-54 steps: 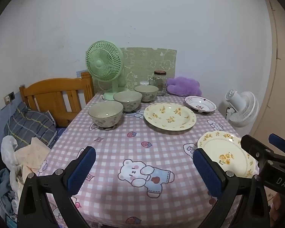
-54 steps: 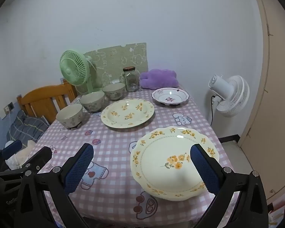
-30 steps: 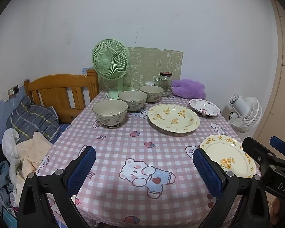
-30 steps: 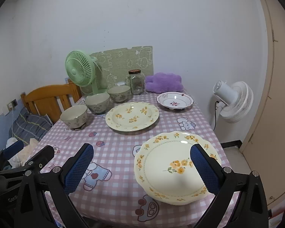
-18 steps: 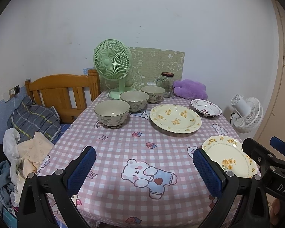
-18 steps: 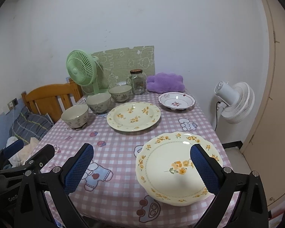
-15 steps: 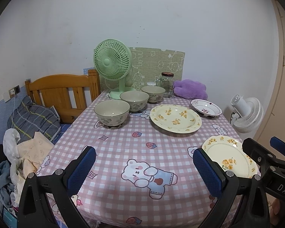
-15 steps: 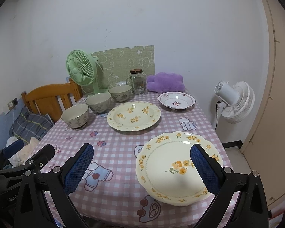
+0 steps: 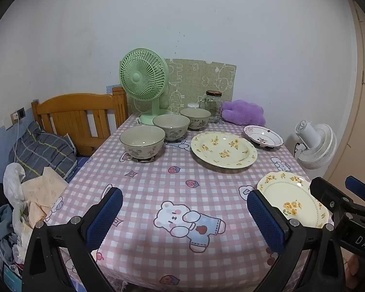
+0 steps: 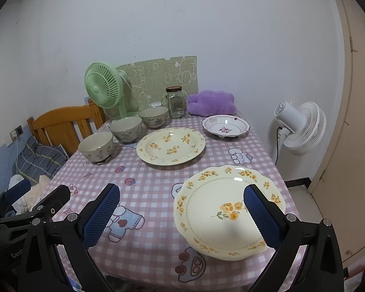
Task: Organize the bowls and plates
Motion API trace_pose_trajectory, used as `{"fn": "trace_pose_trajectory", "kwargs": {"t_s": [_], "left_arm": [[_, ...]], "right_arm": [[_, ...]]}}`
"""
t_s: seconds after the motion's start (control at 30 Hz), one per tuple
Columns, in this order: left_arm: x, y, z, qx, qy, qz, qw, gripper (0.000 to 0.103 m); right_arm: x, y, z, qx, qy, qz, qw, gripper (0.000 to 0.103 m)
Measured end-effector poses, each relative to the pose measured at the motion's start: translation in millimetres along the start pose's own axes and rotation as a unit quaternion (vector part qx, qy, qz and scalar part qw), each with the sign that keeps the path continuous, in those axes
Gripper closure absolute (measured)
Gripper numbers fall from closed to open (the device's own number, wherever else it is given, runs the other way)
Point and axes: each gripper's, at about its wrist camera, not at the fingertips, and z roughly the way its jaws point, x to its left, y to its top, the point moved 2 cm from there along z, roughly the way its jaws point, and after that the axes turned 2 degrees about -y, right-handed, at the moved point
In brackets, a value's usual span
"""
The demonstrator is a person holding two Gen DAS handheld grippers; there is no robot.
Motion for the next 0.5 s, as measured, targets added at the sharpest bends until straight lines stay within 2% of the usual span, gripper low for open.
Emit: {"fn": "trace_pose_trajectory", "kwargs": {"t_s": [0.5], "left_arm": [[-4.2, -2.1, -2.3, 0.002, 0.003, 0.000, 1.0000, 0.001]], "right_arm": [[-3.2, -2.7, -3.5, 0.003, 0.000, 0.001, 1.000, 0.000]]}}
